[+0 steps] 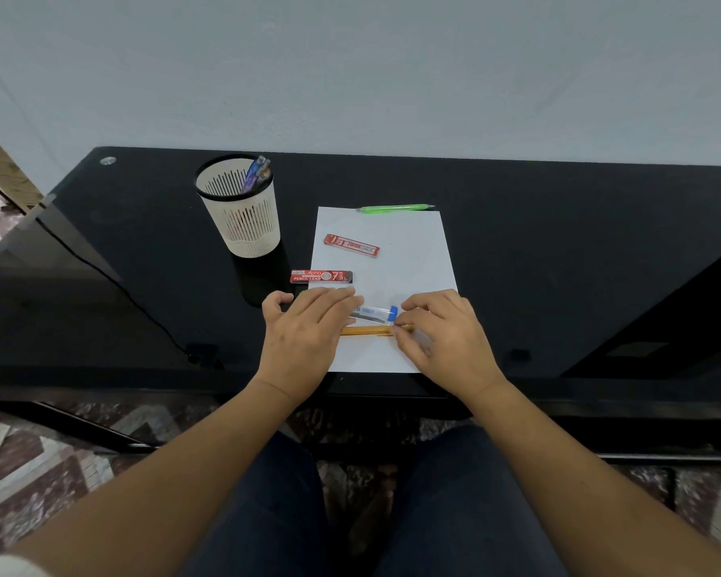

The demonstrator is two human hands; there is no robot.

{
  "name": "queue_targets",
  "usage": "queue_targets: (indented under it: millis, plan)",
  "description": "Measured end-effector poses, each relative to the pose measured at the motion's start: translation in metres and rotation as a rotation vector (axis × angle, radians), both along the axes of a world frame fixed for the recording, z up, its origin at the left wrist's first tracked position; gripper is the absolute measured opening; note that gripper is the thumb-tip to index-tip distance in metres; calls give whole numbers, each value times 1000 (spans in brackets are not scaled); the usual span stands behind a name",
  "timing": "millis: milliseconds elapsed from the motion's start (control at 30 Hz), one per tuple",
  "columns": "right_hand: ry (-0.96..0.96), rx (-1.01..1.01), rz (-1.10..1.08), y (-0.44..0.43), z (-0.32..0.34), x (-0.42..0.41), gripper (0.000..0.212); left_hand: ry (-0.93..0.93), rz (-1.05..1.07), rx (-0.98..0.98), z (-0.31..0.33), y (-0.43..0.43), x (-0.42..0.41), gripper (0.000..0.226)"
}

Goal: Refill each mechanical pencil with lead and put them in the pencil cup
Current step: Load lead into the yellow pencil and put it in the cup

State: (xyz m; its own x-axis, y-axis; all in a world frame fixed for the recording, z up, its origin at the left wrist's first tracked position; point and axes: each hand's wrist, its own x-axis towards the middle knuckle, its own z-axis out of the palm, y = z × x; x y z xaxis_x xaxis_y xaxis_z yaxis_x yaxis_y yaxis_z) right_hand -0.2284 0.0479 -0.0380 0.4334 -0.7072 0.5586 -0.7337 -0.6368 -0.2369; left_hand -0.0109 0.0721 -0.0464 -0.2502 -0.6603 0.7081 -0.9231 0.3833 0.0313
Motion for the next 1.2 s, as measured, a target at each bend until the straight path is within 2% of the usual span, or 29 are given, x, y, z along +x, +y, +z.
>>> queue_targets:
  millis: [600, 800, 933, 1033, 1200]
  plan:
    - [-24, 45, -11, 1, 3, 1, 18, -83, 59, -141, 0, 1, -2, 30]
    - [-29, 63, -10, 1, 1, 1, 18, -92, 68, -137, 0, 2, -4, 47]
    - [-32, 62, -10, 0, 0, 0, 18, -92, 50, -136, 0, 2, -3, 43]
    - [-28, 65, -12, 0, 1, 0, 19, -99, 68, -132, 1, 2, -4, 49]
    - [-42, 57, -7, 0, 1, 1, 19, -95, 38, -138, 0, 1, -3, 40]
